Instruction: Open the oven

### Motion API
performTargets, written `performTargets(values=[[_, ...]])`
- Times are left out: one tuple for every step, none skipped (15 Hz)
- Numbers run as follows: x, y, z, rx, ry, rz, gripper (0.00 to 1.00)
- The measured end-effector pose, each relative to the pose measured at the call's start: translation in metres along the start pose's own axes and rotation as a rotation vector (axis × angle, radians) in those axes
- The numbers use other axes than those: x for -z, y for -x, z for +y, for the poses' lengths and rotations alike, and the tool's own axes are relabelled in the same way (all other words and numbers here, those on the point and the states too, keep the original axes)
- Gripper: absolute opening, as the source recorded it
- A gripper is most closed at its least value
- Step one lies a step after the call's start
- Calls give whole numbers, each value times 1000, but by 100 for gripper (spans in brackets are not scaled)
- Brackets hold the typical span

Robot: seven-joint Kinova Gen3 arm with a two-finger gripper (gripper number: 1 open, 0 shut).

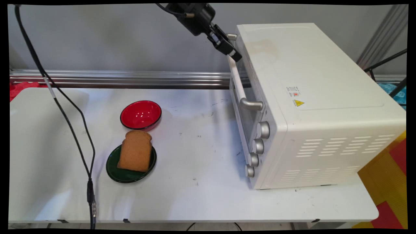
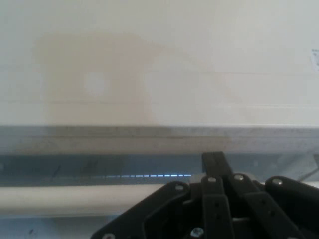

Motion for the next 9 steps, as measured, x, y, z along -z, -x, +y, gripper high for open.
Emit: performTargets(values=[[-3, -1, -1, -5, -2, -6, 0], [-6, -2, -2, -10, -3, -10, 0], [-10, -3, -3, -19, -5, -16, 0], [-12, -4, -3, -27, -7, -21, 0], [-15, -5, -5, -37, -9, -27, 0], [-18, -5, -5, -47, -13, -32, 0], [-20, -5, -6, -54, -16, -38, 0], [-22, -5, -7, -60, -20, -42, 0], [-24, -5, -7, -66, -23, -46, 0]])
